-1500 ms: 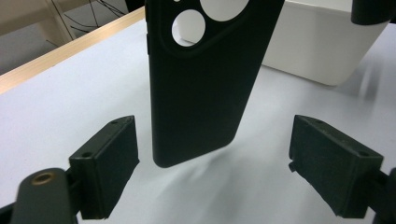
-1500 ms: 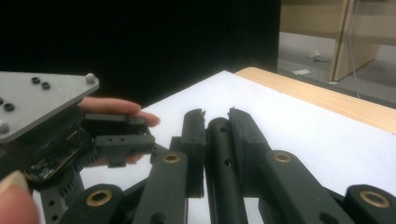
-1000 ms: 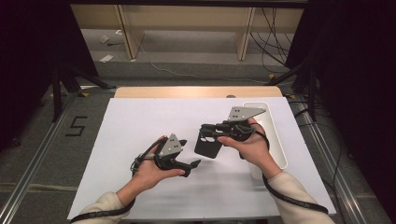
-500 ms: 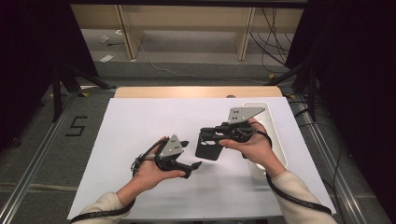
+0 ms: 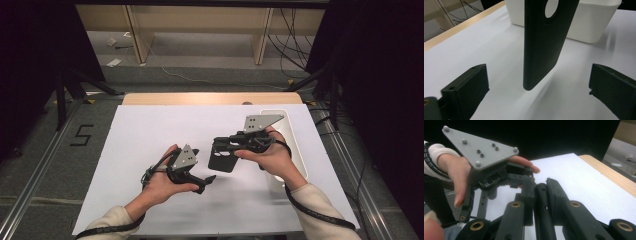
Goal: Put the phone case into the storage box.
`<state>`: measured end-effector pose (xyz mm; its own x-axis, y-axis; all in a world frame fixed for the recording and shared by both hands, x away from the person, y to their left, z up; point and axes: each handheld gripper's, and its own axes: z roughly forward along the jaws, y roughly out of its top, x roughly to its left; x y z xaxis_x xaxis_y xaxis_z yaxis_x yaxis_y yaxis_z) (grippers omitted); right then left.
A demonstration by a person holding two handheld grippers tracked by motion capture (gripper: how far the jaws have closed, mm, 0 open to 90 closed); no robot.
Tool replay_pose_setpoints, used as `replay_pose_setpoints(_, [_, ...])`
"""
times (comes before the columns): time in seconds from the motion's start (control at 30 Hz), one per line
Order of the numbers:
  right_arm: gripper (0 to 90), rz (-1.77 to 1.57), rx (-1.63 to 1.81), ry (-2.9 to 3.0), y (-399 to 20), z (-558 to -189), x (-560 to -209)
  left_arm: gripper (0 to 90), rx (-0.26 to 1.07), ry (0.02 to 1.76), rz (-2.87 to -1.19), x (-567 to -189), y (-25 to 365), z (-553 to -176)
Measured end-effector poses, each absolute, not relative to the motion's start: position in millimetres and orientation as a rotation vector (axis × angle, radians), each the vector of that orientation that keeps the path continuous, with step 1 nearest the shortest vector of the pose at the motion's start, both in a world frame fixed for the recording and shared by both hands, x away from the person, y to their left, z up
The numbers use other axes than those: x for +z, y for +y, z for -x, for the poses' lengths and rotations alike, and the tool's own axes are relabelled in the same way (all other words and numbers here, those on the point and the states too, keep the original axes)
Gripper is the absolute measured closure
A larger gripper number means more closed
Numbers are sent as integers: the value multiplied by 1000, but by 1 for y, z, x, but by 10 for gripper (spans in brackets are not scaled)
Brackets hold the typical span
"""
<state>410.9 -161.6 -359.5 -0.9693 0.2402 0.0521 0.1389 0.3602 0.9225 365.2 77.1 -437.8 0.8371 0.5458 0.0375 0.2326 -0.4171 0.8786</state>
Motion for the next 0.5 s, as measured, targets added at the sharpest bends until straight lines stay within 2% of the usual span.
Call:
replay_pose_setpoints(0.37, [777,-321,1712,2531,-155,-406,-358,0,389,570,-2024,-440,75,-365])
replay_pose_setpoints(0.5, [777,-312,1720,2534,-154,-405,-357,57,375,563,-2023,-441,75,-365])
